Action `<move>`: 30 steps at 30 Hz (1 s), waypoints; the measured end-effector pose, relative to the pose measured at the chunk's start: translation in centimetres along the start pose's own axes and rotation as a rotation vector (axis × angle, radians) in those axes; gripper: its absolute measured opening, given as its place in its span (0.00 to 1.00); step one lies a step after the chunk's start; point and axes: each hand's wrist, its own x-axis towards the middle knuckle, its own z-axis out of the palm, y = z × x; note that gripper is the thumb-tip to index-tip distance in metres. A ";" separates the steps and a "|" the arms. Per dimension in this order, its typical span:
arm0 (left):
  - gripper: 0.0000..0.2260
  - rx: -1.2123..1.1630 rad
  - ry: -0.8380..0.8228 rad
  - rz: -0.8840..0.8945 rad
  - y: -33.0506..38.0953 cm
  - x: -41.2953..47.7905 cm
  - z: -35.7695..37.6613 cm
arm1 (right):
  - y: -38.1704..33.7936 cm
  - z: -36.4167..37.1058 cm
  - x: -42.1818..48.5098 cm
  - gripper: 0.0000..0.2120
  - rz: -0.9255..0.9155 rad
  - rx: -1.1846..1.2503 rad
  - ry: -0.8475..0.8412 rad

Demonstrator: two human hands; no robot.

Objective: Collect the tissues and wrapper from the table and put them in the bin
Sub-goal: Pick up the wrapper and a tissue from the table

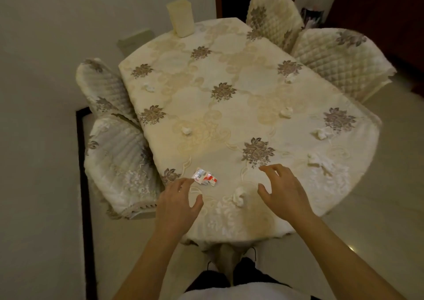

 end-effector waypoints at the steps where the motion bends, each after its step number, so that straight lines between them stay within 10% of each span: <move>1: 0.19 -0.005 -0.005 -0.013 -0.2 0.5 0.4 | 0.1 0.4 0.5 0.21 -0.005 -0.001 -0.016; 17: 0.18 -0.330 -0.125 -0.216 -4.4 8.7 10.1 | 0.4 9.2 3.7 0.30 0.017 0.191 -0.377; 30: 0.15 -0.316 -0.016 -0.115 -4.8 8.5 13.9 | 0.6 13.5 0.6 0.18 -0.019 0.149 -0.124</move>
